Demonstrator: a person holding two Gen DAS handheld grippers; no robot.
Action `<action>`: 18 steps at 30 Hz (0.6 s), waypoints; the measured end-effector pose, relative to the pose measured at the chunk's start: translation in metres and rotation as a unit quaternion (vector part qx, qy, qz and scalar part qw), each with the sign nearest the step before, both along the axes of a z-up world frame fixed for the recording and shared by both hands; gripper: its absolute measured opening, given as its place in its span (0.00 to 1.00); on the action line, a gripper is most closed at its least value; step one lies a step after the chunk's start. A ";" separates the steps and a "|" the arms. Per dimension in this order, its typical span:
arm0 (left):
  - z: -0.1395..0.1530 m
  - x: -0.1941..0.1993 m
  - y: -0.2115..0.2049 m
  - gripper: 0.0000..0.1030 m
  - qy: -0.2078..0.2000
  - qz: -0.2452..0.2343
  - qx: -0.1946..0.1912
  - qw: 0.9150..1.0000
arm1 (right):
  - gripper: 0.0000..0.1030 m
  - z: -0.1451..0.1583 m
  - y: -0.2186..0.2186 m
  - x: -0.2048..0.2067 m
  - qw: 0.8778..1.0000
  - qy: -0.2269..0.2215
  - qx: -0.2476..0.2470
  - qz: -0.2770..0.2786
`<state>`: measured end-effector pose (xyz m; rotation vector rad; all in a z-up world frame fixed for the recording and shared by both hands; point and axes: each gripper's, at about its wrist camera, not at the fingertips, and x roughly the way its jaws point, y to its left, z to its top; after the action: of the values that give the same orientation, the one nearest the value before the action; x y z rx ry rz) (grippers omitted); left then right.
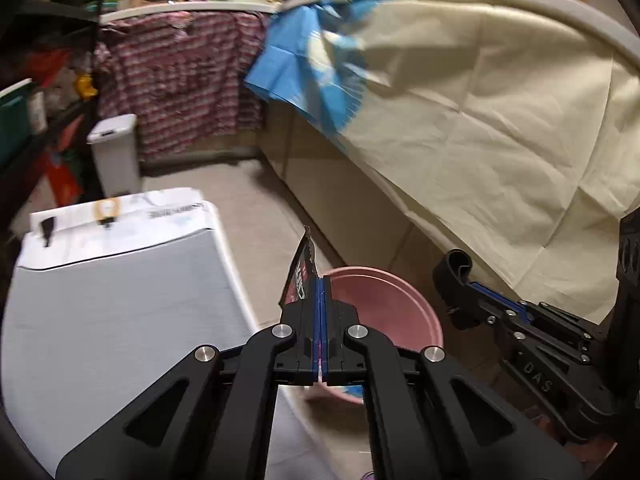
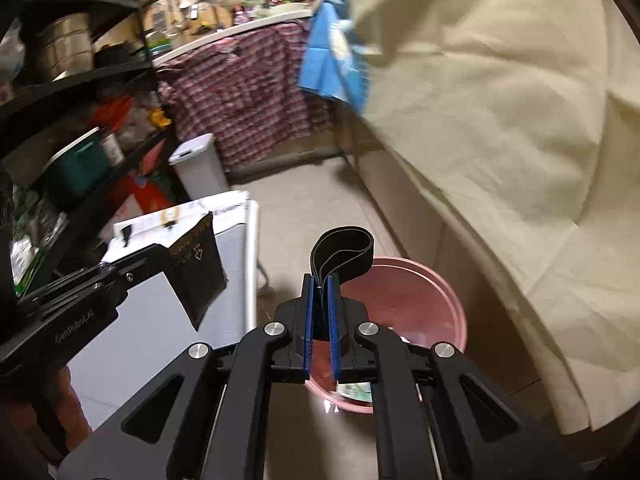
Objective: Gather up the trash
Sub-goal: 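Carry the strap and snack packet over the pink bin and open both tools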
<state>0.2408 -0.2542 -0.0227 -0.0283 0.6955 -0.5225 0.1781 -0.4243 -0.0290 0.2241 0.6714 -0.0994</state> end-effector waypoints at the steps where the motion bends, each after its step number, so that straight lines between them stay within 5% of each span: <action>1: -0.003 0.002 -0.010 0.00 0.003 -0.006 0.002 1.000 | 0.07 -0.004 -0.008 0.002 1.000 0.004 0.001 -0.007; 15: -0.067 0.043 -0.096 0.02 0.066 -0.051 0.036 0.996 | 0.13 -0.062 -0.066 0.042 0.997 0.064 0.009 -0.028; 18: -0.078 0.052 -0.100 0.32 0.086 -0.035 0.055 0.994 | 0.54 -0.071 -0.069 0.045 0.996 0.077 0.001 -0.038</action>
<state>0.2931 -0.3540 -0.1009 0.0552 0.8953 -0.5525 0.2232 -0.4938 -0.1004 0.2469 0.8174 -0.1911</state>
